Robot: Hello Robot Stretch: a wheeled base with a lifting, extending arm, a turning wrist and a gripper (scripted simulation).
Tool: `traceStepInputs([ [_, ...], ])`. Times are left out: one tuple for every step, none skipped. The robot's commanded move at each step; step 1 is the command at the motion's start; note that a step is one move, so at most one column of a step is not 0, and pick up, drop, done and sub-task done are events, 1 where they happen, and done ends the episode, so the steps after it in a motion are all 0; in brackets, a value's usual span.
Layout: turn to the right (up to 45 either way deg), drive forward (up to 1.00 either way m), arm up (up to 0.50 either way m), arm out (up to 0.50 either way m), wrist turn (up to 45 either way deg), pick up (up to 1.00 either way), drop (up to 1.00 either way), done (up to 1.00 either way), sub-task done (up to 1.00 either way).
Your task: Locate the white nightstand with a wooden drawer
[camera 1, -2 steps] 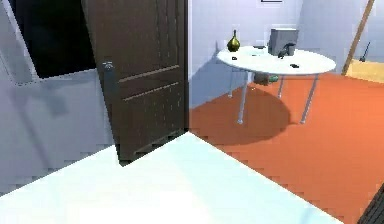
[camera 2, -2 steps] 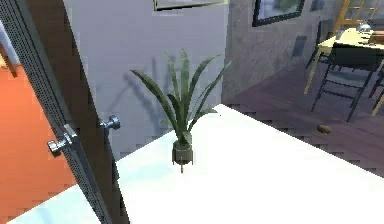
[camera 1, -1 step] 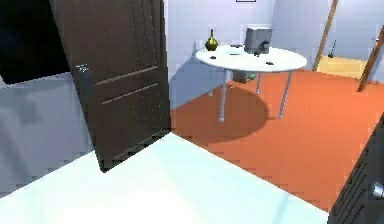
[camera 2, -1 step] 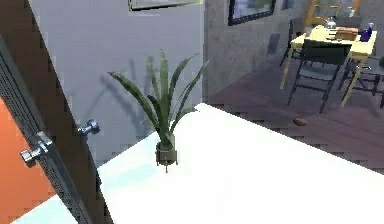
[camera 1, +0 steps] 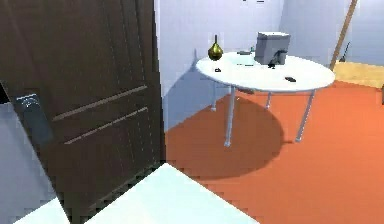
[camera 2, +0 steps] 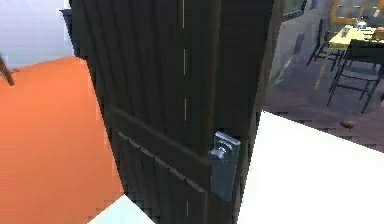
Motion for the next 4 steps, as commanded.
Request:
traceStepInputs([
  [36.0, 0.00, 0.00, 0.00, 0.0, 0.00, 0.00, 0.00, 0.00],
  [0.0, 0.40, 0.00, 0.00, 0.0, 0.00, 0.00, 0.00, 0.00],
  [15.0, 0.00, 0.00, 0.00, 0.0, 0.00, 0.00, 0.00, 0.00],
  [0.0, 1.00, 0.00, 0.00, 0.0, 0.00, 0.00, 0.00, 0.00],
])
